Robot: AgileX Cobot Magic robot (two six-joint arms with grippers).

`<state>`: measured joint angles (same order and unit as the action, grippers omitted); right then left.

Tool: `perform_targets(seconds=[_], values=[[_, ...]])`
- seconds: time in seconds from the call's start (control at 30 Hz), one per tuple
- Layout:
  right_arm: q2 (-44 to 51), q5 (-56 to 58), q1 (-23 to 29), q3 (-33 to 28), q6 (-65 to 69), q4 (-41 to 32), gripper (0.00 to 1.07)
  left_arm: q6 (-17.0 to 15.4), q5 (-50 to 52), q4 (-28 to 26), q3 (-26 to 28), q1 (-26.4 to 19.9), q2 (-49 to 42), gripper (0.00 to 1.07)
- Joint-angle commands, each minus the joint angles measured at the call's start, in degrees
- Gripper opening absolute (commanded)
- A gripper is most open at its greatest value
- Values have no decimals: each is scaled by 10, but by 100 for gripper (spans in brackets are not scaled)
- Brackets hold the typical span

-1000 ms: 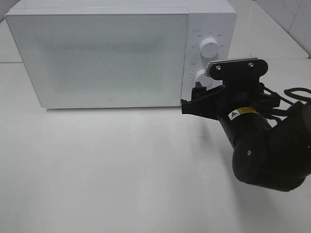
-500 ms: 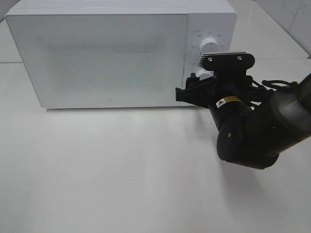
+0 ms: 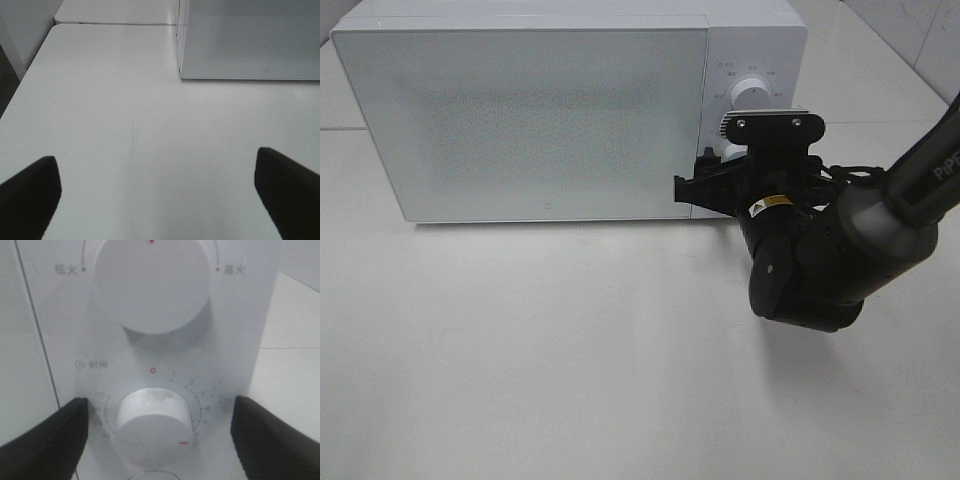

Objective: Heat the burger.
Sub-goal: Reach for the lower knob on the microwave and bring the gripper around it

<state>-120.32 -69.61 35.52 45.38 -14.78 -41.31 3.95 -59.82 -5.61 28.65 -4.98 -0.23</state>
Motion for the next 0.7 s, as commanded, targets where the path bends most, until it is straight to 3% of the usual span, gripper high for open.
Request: perform_targets(seconds=[0.03, 0.7], values=[[-11, -46, -3, 14, 6, 7, 76, -3, 4, -6, -2, 3, -13, 101], [12, -50, -14, 0, 3, 23, 76, -3, 4, -6, -2, 3, -13, 101]])
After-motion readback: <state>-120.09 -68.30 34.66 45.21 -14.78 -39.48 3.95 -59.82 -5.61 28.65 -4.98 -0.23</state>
